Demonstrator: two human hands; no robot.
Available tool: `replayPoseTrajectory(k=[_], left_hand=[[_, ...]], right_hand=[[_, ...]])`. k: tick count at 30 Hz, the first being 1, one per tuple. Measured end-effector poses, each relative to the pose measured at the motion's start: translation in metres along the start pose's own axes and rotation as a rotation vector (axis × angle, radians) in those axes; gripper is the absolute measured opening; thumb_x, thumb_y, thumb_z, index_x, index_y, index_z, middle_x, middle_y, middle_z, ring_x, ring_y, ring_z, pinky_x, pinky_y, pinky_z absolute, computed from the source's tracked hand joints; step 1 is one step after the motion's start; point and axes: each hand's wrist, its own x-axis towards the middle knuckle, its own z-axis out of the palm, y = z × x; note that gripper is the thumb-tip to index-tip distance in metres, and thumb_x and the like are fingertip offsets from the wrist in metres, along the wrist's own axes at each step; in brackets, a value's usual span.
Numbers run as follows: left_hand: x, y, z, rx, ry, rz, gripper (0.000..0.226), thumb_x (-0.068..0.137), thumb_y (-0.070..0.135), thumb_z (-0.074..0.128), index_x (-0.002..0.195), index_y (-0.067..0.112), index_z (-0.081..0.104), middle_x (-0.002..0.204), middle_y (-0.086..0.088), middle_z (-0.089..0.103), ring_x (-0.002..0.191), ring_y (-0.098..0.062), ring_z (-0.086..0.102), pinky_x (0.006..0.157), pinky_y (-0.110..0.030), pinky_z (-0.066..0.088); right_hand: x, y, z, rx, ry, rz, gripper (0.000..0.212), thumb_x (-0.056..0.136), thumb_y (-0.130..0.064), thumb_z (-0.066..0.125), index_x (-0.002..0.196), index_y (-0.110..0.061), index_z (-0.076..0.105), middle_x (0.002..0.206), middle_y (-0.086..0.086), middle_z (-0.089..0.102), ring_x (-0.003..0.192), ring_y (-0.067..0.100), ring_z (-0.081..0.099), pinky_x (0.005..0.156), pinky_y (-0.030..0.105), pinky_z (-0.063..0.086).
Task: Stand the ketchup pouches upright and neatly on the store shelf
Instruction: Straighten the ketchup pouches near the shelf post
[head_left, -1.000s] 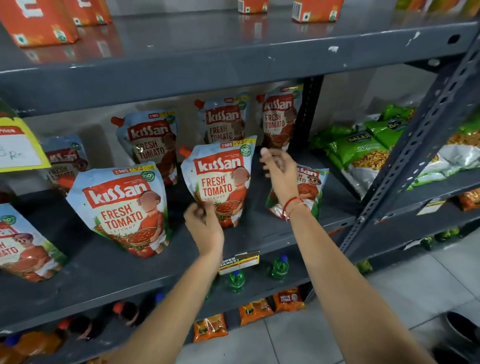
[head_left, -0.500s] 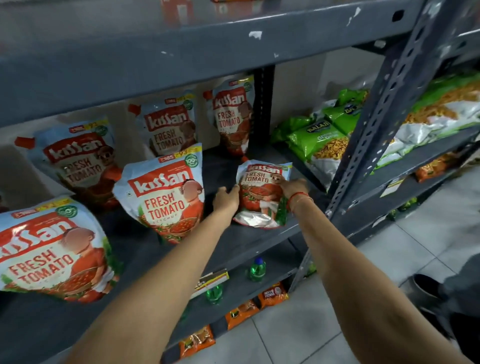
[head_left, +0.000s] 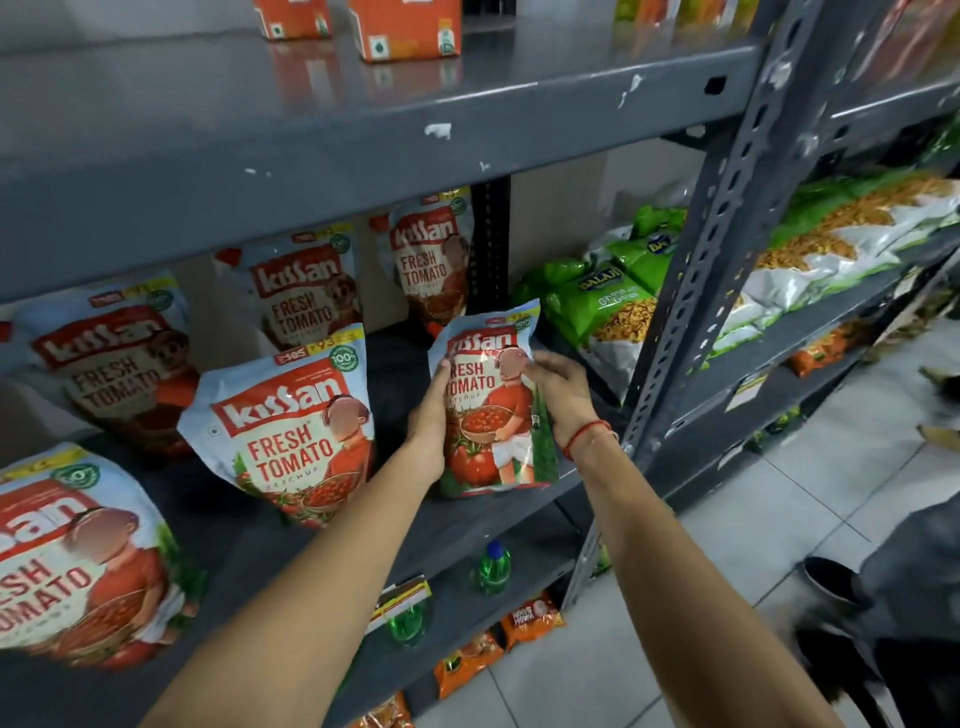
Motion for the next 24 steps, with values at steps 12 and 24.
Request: replayPoseTrajectory(k=[12,24], left_hand=[[-0.048,0.065,0.022,0.005,0.154,0.664,0.024,0.081,0.035,0.067,0.065,0.022,0.055,0.07,0.007,0.063,0.066,-0.006,0.06,0.054,-0.012,0.049],[-0.038,0.04,0.008,0.26,0.033,0.747,0.022,0.08,0.037,0.068,0.086,0.016,0.067,0.084,0.006,0.069,0.077,-0.001,0.065,0.073,-0.023,0.053]], right_hand=[[0.006,-0.053,-0.004,-0.001,0.019,-0.232,0.01,0.085,-0.018,0.067,0.075,-0.02,0.066,0.082,0.004,0.069,0.08,0.026,0.065,0.08,0.042,0.054],[0.02,-0.051,-0.01,-0.024,-0.033,-0.2,0.031,0.089,-0.032,0.061,0.109,-0.009,0.059,0.121,0.016,0.065,0.109,0.025,0.063,0.094,0.045,0.051]])
